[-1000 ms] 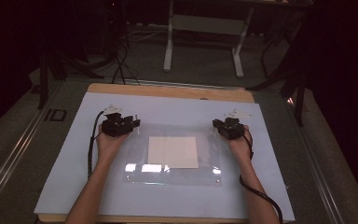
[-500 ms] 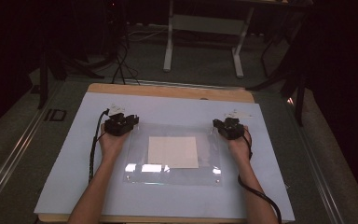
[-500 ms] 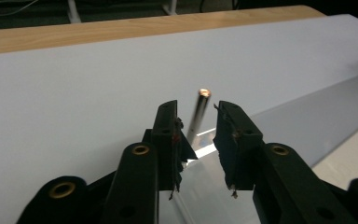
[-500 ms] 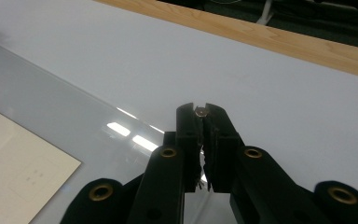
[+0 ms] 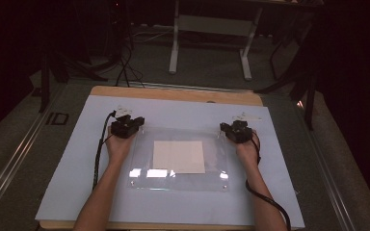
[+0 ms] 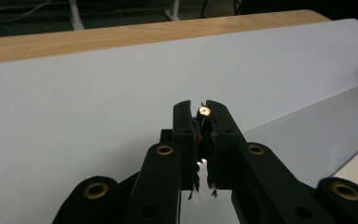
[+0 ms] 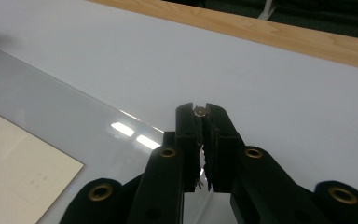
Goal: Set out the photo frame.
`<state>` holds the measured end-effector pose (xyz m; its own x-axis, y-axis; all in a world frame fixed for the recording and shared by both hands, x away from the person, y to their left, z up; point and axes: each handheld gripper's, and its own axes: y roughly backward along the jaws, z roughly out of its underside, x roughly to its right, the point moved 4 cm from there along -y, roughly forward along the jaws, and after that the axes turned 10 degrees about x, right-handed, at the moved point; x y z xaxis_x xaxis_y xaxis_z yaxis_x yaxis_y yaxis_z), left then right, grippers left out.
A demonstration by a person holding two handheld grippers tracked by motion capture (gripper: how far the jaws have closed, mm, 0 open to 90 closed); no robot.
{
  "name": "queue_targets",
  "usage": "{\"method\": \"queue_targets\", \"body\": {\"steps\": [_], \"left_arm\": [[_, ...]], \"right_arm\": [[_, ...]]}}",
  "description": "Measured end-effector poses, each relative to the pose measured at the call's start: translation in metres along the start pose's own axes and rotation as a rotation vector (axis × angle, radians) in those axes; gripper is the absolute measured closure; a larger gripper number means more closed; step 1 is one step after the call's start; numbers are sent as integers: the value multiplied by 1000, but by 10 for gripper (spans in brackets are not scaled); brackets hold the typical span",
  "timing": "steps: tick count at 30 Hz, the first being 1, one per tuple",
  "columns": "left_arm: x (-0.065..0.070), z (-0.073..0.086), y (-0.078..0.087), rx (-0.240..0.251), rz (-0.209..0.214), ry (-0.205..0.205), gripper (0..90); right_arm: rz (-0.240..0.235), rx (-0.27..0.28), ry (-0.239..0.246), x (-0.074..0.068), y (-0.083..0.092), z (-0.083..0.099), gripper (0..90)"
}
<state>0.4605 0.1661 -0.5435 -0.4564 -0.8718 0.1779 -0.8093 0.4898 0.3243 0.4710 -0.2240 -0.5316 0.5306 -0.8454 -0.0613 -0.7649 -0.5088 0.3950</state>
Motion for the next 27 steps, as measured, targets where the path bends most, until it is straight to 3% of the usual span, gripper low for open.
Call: {"method": "queue_targets", "body": {"steps": [5, 9, 14, 17, 25, 26, 27], "left_arm": [[-5, -2, -2, -25, 32, 51, 825], [-8, -5, -5, -50, 43, 124, 815], [-12, -10, -13, -90, 36, 170, 818], [-14, -13, -17, -112, 36, 177, 822], [-20, -17, -29, -143, 31, 245, 830], [-22, -17, -32, -148, 31, 291, 830], [-23, -18, -34, -160, 22, 289, 829]], "right_arm": [[-5, -19, -26, 2, -1, -2, 850], [-9, -35, -60, 4, -4, -4, 850], [-36, -53, -153, 11, -12, -7, 849], [-44, -64, -163, 14, -14, -9, 852], [-32, -60, -206, 18, -22, -12, 858], [-34, -59, -214, 19, -23, -12, 857], [-39, -59, -239, 21, -25, -12, 858]]}}
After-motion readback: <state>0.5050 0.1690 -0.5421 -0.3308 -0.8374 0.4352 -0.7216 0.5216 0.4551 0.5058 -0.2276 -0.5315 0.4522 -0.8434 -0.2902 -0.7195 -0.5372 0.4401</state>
